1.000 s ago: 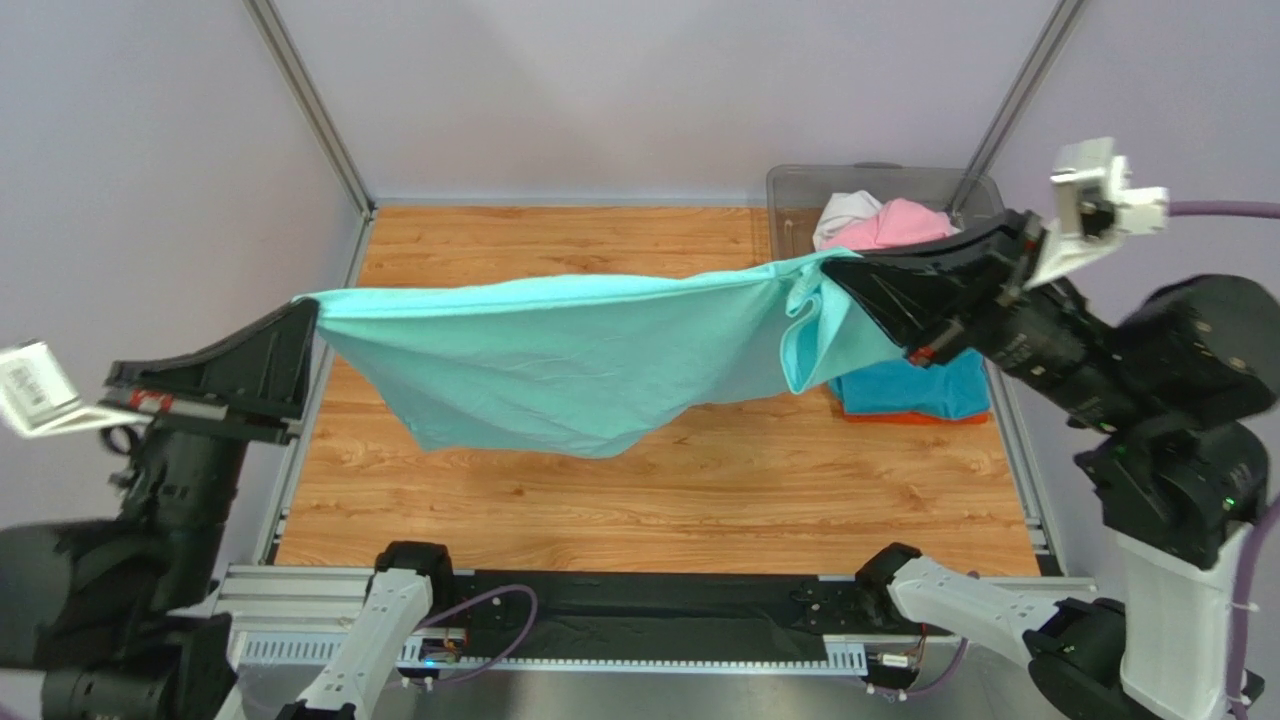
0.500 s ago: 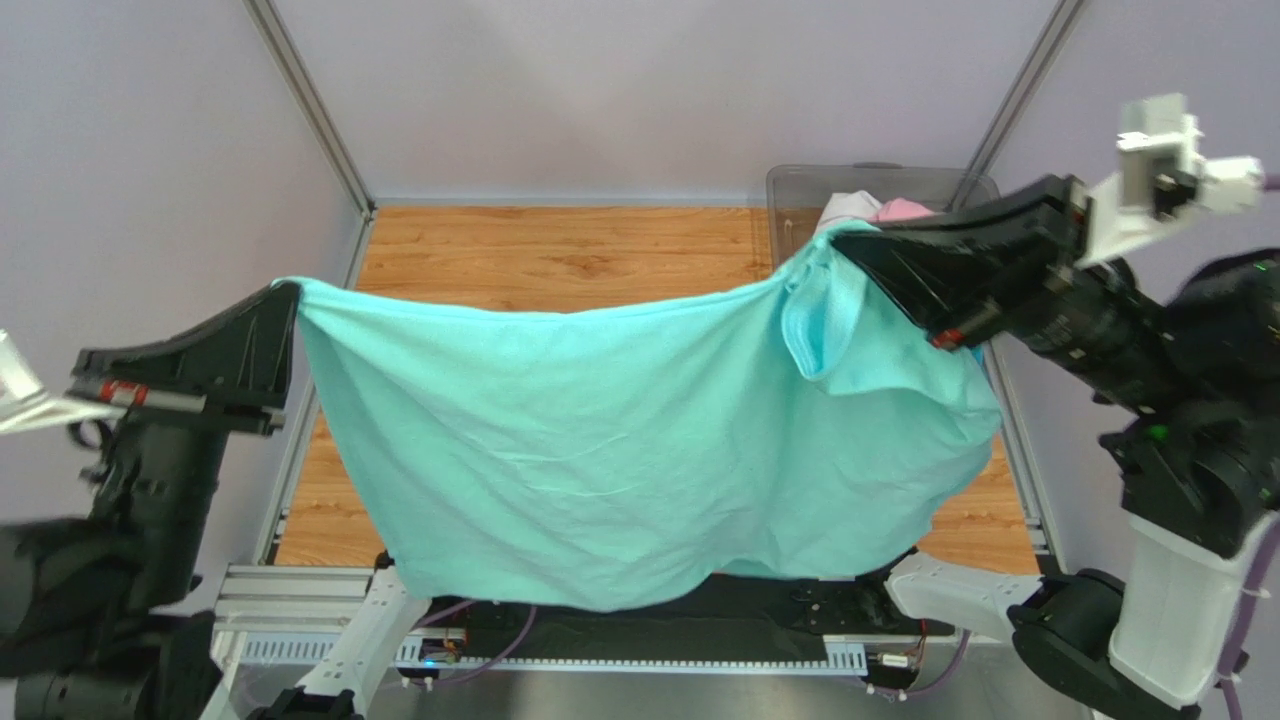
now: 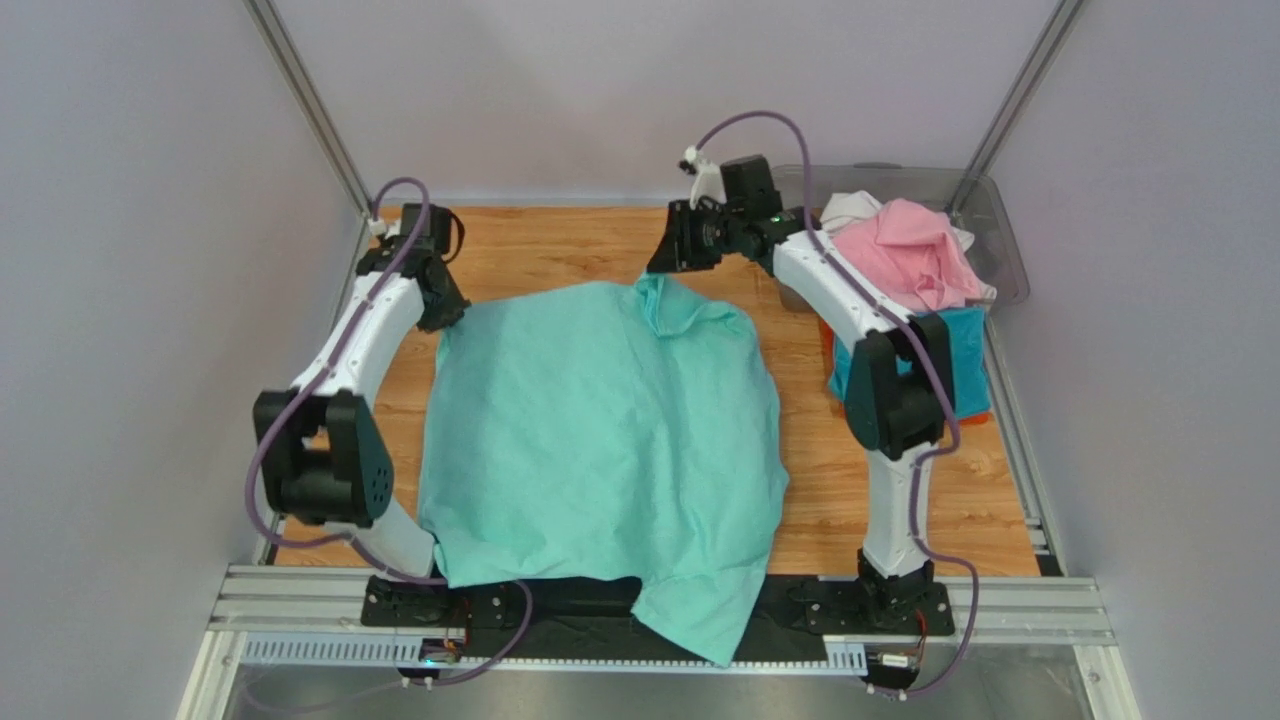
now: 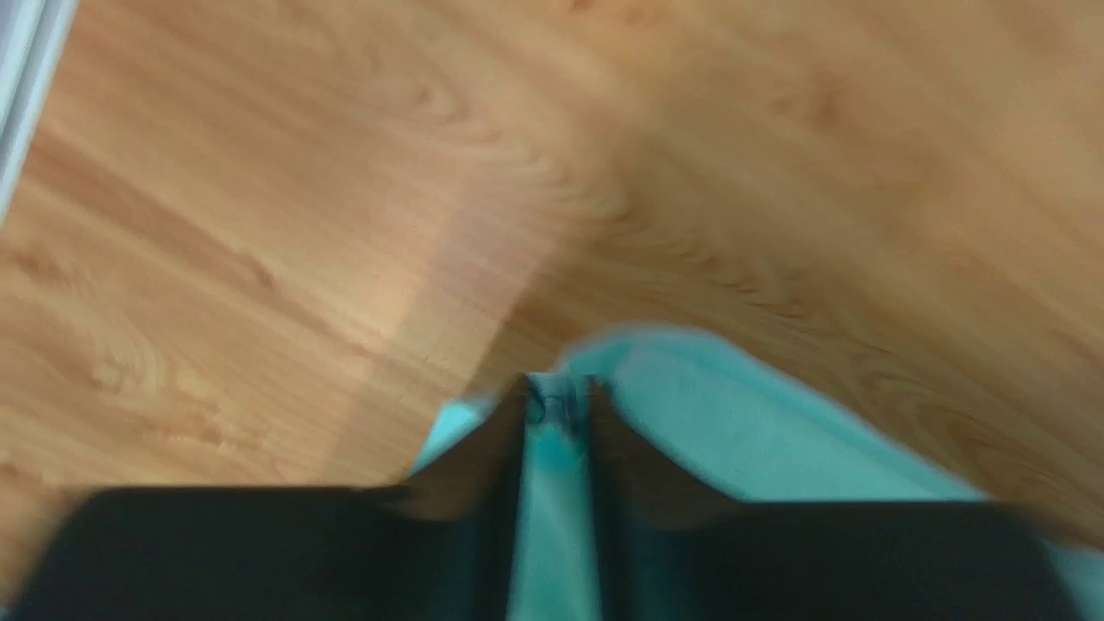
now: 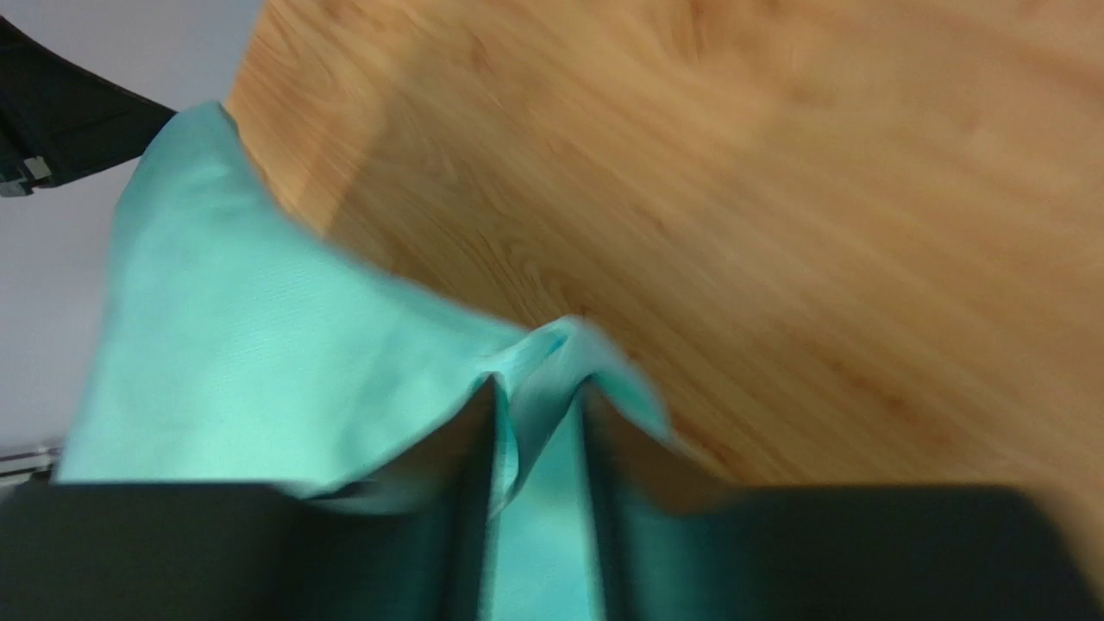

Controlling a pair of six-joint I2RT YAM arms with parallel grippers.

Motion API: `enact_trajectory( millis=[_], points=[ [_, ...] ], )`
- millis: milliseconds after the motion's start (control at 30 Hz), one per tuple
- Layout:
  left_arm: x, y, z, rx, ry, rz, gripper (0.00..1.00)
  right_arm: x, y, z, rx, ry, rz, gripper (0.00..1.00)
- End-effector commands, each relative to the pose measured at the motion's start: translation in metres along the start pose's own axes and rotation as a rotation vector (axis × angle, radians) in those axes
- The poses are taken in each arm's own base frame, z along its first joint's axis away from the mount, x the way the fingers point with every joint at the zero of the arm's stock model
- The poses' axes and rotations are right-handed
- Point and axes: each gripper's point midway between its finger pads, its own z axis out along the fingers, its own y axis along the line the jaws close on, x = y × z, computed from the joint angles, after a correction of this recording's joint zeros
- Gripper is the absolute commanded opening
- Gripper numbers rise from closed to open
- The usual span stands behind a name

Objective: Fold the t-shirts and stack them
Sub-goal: Flatten the tshirt out

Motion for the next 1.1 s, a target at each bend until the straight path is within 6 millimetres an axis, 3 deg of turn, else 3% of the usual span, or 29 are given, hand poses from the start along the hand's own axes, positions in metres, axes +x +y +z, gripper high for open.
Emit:
enact_trajectory(
  millis=[0, 67, 100, 233, 267, 333, 367, 400, 433, 467, 533, 567, 600, 667, 700, 733, 800, 833, 867, 900, 933, 967, 1067],
  points=[
    [0.000, 0.029, 0.022, -0.162, 0.021, 0.000, 0.50, -0.008, 0.025, 0.007, -0.149, 0.016, -0.018, 0.51],
    [0.004, 0.030, 0.029, -0.180, 0.036, 0.004, 0.84, -0.007, 0.013, 0.014, -0.118, 0.020, -0.008, 0.72],
    [0.004, 0.029, 0.031, -0.178, 0.036, 0.006, 0.99, -0.005, 0.010, 0.014, -0.103, 0.024, -0.002, 1.00],
    [0.007, 0.026, 0.024, -0.136, 0.041, 0.005, 1.00, 0.001, 0.005, 0.005, -0.037, 0.025, 0.024, 1.00],
    [0.010, 0.024, 0.021, -0.113, 0.046, 0.000, 1.00, 0.000, 0.014, -0.005, -0.039, 0.016, 0.021, 1.00],
    [0.015, 0.023, 0.012, -0.074, 0.046, -0.002, 1.00, 0.019, 0.007, -0.010, 0.017, 0.038, 0.050, 1.00],
    [0.019, 0.017, 0.008, -0.028, 0.058, -0.007, 1.00, 0.018, 0.017, -0.021, 0.031, 0.019, 0.037, 1.00],
    [0.020, 0.015, -0.001, 0.006, 0.053, -0.017, 1.00, 0.022, 0.016, -0.026, 0.063, 0.017, 0.040, 1.00],
    [0.035, 0.016, -0.001, 0.024, 0.086, -0.016, 1.00, 0.043, 0.003, -0.027, 0.132, 0.043, 0.058, 1.00],
    [0.041, 0.007, -0.004, 0.090, 0.103, -0.022, 1.00, 0.043, 0.013, -0.037, 0.151, 0.023, 0.041, 1.00],
    [0.065, 0.010, -0.010, 0.140, 0.130, -0.031, 1.00, 0.064, -0.001, -0.040, 0.245, 0.040, 0.041, 1.00],
    [0.070, 0.002, -0.012, 0.199, 0.130, -0.048, 1.00, 0.068, -0.001, -0.042, 0.268, 0.040, 0.029, 1.00],
    [0.088, 0.007, -0.014, 0.219, 0.147, -0.052, 1.00, 0.070, -0.010, -0.043, 0.312, 0.043, 0.016, 1.00],
    [0.095, -0.004, -0.024, 0.331, 0.134, -0.068, 1.00, 0.077, -0.021, -0.038, 0.346, 0.076, -0.030, 1.00],
    [0.112, -0.001, -0.019, 0.339, 0.163, -0.067, 1.00, 0.079, -0.027, -0.036, 0.366, 0.094, -0.053, 1.00],
    [0.115, -0.002, -0.020, 0.358, 0.163, -0.069, 1.00, 0.085, -0.037, -0.027, 0.379, 0.124, -0.069, 0.99],
    [0.126, -0.003, -0.018, 0.390, 0.177, -0.072, 1.00, 0.076, -0.043, -0.020, 0.379, 0.145, -0.156, 0.91],
    [0.131, -0.005, -0.017, 0.403, 0.191, -0.071, 1.00, 0.085, -0.056, -0.008, 0.398, 0.188, -0.171, 0.87],
    [0.135, -0.006, -0.013, 0.409, 0.202, -0.070, 1.00, 0.070, -0.057, -0.007, 0.412, 0.184, -0.208, 0.76],
    [0.141, -0.005, -0.009, 0.405, 0.222, -0.065, 1.00, 0.069, -0.064, -0.004, 0.442, 0.196, -0.206, 0.74],
    [0.144, -0.007, -0.007, 0.417, 0.235, -0.060, 1.00, 0.079, -0.078, 0.007, 0.452, 0.245, -0.229, 0.73],
    [0.153, -0.004, 0.000, 0.399, 0.266, -0.054, 1.00, 0.069, -0.076, 0.009, 0.447, 0.244, -0.256, 0.71],
    [0.167, 0.001, 0.017, 0.356, 0.313, -0.048, 1.00, 0.071, -0.090, 0.024, 0.469, 0.273, -0.275, 0.71]
  ],
)
